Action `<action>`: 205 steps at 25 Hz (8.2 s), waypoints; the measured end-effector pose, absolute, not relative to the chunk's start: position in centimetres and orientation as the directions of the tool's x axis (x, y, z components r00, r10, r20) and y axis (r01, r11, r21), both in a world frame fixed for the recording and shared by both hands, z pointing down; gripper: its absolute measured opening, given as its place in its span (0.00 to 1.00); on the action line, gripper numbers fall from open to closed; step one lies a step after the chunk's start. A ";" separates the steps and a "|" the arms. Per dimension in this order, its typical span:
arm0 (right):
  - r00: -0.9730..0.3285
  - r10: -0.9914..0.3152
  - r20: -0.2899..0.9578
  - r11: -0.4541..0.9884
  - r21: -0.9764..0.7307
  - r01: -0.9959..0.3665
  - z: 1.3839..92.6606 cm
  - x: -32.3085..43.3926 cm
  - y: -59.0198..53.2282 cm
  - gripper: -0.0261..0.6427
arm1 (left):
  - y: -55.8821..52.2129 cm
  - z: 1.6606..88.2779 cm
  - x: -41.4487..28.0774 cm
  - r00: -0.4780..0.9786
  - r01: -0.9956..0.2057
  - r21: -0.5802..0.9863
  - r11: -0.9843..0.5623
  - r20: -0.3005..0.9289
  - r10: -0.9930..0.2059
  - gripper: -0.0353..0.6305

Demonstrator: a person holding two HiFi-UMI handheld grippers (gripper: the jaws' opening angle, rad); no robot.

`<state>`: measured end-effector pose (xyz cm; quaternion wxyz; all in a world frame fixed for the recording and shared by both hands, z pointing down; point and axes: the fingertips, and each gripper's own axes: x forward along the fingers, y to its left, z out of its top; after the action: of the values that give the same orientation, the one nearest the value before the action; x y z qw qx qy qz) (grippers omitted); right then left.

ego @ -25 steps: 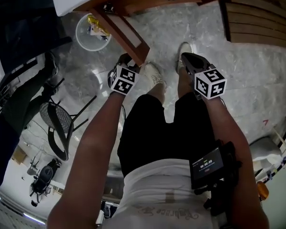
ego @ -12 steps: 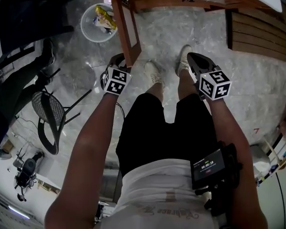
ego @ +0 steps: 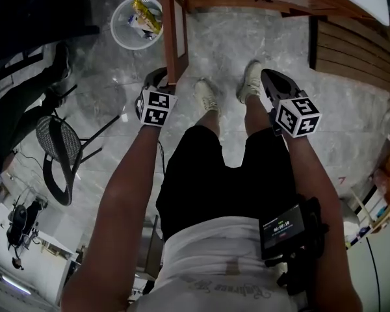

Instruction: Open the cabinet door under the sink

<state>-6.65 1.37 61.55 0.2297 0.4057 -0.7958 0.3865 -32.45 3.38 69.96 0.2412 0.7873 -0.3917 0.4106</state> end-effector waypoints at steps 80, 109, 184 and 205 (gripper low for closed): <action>-0.642 -0.333 0.690 0.364 -0.534 -0.763 70.7 -1.1 -16.0 0.17 | 14.8 65.5 -10.2 0.340 -0.875 0.482 0.046 0.679 -0.651 0.07; -0.715 -0.112 0.690 0.691 -0.463 -0.555 70.6 10.7 -0.4 0.17 | 25.3 64.4 -4.9 0.344 -0.905 0.425 -0.033 0.681 -0.646 0.07; -0.616 -0.662 0.426 0.502 -0.358 -0.787 34.5 15.8 -4.1 0.06 | 7.0 40.0 -9.0 0.581 -0.813 0.370 -0.449 0.564 -0.587 0.07; -0.694 -0.623 0.361 0.603 -0.344 -0.720 29.4 6.2 5.2 0.06 | 10.3 35.0 -14.1 0.600 -0.800 0.346 -0.491 0.459 -0.655 0.07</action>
<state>6.22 5.21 29.38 0.1025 0.3774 -0.8894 0.2366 -14.11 10.28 35.01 0.2699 0.8529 -0.4265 0.1339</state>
